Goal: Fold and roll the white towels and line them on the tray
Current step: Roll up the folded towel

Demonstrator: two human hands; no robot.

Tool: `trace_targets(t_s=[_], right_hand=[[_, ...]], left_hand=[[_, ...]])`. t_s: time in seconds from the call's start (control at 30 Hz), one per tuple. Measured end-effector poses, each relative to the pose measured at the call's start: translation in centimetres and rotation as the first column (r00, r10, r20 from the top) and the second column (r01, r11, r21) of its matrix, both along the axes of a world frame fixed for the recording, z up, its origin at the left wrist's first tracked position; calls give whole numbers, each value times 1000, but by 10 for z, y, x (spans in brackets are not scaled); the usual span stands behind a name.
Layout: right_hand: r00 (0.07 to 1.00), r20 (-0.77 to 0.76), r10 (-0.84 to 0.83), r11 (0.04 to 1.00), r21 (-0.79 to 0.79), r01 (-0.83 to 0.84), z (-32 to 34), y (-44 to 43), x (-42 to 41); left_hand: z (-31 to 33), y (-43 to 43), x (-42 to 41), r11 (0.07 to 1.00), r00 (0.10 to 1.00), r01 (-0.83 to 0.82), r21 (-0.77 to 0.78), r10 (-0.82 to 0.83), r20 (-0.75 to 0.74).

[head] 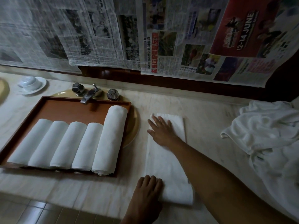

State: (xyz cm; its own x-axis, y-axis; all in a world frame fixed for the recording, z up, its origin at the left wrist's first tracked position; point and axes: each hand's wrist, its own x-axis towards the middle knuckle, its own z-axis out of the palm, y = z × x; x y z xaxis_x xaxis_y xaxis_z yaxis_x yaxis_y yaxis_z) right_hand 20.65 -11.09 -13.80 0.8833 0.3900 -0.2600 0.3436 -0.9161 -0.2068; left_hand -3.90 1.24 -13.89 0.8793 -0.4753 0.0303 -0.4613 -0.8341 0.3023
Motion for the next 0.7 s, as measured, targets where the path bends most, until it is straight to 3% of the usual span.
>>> trace_targets(t_s=[0.13, 0.23, 0.43, 0.6, 0.7], right_hand=[[984, 55, -169, 980, 111, 162, 2, -22, -17], [930, 111, -350, 936, 87, 342, -12, -58, -21], [929, 19, -370, 928, 55, 369, 3, -99, 15], [938, -13, -346, 851, 418, 319, 34, -103, -102], [894, 1, -448, 785, 479, 392, 33, -109, -196]], left_hand=[[2, 0, -2, 1000, 1000, -19, -6, 19, -20], [3, -1, -2, 999, 998, -41, -2, 41, -52], [6, -2, -4, 998, 995, -57, 31, 59, -81], [10, -4, -6, 995, 992, -79, 67, 85, -93], [10, -3, -6, 993, 990, -86, 76, 94, -104]])
